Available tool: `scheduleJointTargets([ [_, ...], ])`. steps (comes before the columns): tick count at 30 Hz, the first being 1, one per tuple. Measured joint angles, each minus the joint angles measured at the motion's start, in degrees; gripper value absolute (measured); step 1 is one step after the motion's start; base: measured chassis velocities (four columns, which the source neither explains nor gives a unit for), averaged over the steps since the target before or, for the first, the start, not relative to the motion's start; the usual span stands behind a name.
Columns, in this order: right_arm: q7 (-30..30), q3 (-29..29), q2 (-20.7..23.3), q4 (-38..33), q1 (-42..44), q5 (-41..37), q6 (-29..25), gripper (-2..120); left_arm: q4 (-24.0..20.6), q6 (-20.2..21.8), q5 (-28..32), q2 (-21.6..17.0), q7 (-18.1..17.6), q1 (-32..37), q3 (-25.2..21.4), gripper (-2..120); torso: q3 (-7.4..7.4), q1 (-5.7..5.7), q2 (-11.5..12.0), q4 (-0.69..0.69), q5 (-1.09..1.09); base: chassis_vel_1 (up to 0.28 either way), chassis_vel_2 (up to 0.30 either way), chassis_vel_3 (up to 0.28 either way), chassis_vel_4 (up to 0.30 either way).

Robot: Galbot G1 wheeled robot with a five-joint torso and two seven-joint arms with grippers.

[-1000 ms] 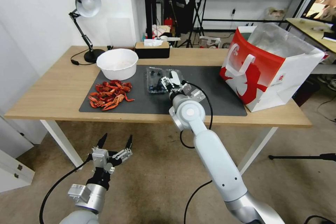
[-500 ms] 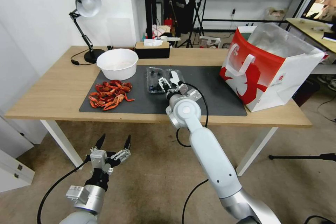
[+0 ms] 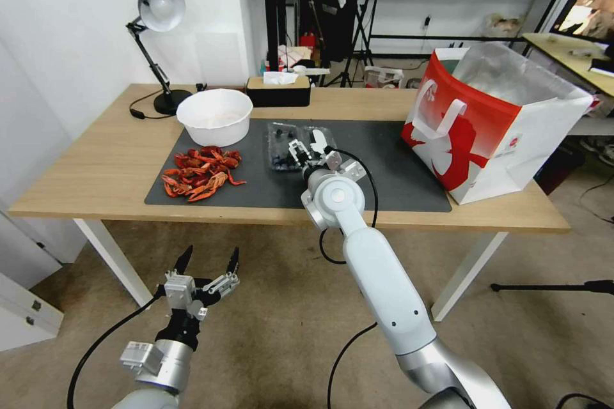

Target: Close the takeout container lid, then place the container into the takeout bag.

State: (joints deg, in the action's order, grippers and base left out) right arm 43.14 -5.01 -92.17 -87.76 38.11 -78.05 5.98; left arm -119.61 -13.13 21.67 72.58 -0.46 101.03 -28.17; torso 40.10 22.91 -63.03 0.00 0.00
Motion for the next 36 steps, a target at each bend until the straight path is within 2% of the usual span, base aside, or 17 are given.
scheduleJointTargets([
  [19,-1.8,-0.7,0.0,1.5,-1.0,0.9,-1.4,100,0.6,-0.8,0.1,0.1,0.0,0.1,0.0,100,0.00,0.00,0.0,0.00,0.00,0.000,0.000,0.000,0.000],
  [25,-3.3,-0.6,0.2,1.5,-1.1,5.7,-2.6,100,0.7,-1.3,0.1,0.1,0.0,0.2,0.0,100,0.00,0.00,0.0,0.00,0.00,0.000,0.000,0.000,0.000],
  [30,-6.2,1.4,1.6,2.3,-0.9,16.8,-2.2,100,0.7,-1.6,0.1,0.2,-0.1,0.3,-0.1,100,0.00,0.00,0.0,0.00,0.01,0.000,0.000,0.000,0.000],
  [36,-8.2,2.4,2.9,3.3,-0.9,23.9,-0.8,100,0.8,-2.1,0.1,0.4,-0.1,0.5,-0.1,100,0.00,0.00,0.0,0.00,0.00,0.000,0.000,0.000,0.000],
])
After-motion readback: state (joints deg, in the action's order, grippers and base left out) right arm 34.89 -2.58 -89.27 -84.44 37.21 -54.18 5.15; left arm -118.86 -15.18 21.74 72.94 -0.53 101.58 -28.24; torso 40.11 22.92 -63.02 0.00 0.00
